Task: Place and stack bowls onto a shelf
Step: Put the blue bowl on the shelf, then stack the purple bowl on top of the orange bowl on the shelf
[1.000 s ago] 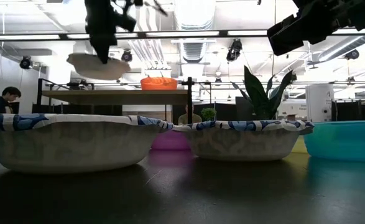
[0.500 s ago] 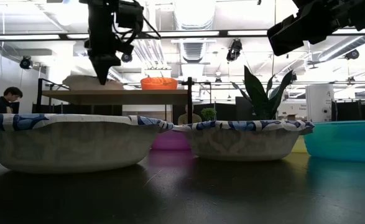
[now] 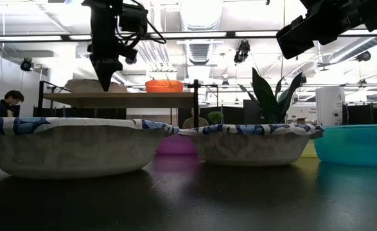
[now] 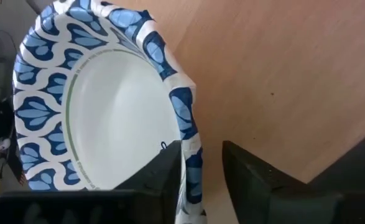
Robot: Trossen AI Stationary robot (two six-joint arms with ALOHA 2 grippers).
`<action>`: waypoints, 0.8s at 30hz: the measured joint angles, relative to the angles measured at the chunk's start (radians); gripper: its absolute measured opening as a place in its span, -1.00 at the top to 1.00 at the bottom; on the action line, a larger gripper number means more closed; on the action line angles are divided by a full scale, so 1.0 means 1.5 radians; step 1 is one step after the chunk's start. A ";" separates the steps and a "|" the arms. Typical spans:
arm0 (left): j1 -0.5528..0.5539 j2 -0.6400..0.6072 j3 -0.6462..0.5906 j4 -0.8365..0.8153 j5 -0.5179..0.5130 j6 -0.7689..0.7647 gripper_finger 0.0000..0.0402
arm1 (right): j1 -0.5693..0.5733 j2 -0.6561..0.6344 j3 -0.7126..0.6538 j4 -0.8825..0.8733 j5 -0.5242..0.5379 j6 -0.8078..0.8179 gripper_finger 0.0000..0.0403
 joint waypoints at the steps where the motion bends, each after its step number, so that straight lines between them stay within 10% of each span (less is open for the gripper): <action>1: 0.000 -0.002 0.002 0.000 0.000 0.002 0.44 | 0.000 0.000 0.000 0.000 0.000 0.006 0.74; 14: -0.003 -0.109 -0.004 0.031 0.030 0.002 0.19 | 0.000 0.000 0.000 0.027 0.073 0.116 0.74; 24: -0.126 -0.333 -0.217 0.376 0.239 -0.012 0.25 | -0.005 0.010 0.026 0.065 0.251 0.272 0.74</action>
